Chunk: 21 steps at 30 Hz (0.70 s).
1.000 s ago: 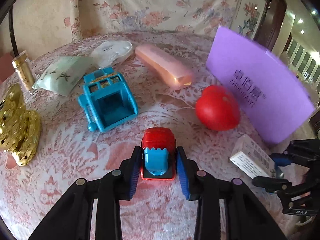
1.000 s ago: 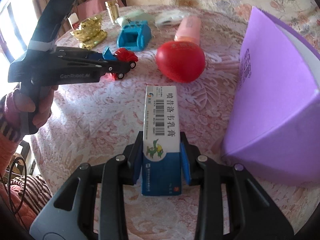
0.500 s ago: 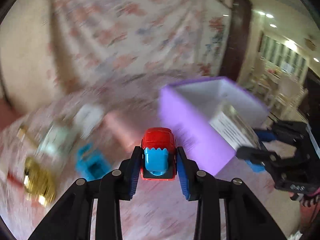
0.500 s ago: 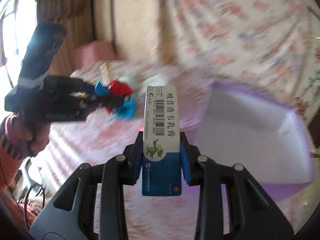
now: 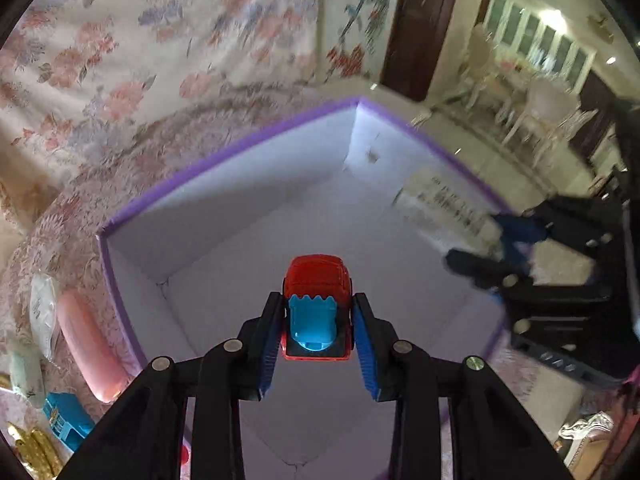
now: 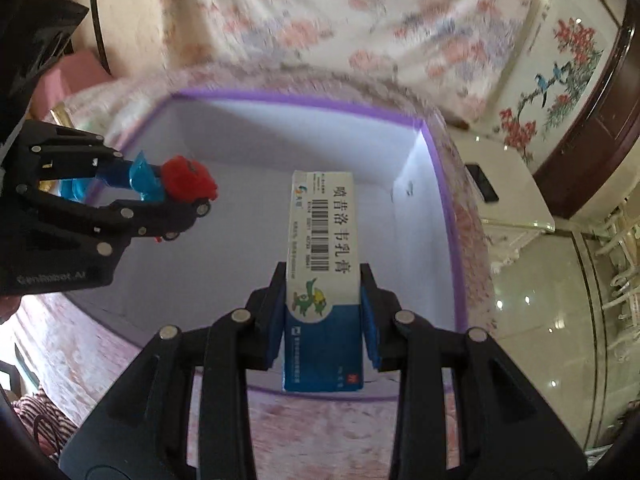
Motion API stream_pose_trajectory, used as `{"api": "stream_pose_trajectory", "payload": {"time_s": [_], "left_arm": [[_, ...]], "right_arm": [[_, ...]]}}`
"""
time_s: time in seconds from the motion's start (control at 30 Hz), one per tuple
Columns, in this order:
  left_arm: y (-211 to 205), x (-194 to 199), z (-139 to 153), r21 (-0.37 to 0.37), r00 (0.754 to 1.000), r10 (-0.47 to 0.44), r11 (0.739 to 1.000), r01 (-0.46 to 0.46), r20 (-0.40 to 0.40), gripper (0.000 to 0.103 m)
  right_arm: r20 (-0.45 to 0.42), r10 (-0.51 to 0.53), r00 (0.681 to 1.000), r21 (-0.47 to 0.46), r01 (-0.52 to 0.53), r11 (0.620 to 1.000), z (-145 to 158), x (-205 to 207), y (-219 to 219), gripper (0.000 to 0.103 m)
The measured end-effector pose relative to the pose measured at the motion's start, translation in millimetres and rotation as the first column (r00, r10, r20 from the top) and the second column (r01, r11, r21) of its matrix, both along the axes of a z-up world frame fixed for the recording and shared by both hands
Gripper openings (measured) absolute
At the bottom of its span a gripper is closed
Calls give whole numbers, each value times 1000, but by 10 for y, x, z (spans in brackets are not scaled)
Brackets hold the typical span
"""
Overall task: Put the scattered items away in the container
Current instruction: 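Carry both items over the purple box and open both tools to drop them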
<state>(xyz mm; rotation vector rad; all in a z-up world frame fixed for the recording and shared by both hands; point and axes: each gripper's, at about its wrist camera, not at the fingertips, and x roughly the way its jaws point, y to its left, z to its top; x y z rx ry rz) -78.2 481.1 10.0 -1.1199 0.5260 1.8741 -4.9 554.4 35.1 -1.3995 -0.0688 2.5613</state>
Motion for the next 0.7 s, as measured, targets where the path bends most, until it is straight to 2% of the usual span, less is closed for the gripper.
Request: {"api": "stream_pose_trajectory", "payload": {"time_s": [0.2, 0.4, 0.7], "left_arm": [[50, -145, -301, -94, 997, 48, 995, -42, 57, 35], [26, -197, -393, -116, 996, 58, 992, -50, 67, 35], [10, -254, -446, -163, 993, 95, 983, -82, 74, 35]], "right_arm": [[87, 7, 996, -25, -5, 1000, -232, -74, 291, 36], [80, 15, 997, -41, -11, 999, -247, -64, 322, 36], [138, 10, 990, -41, -4, 999, -442, -229, 373, 36]]}}
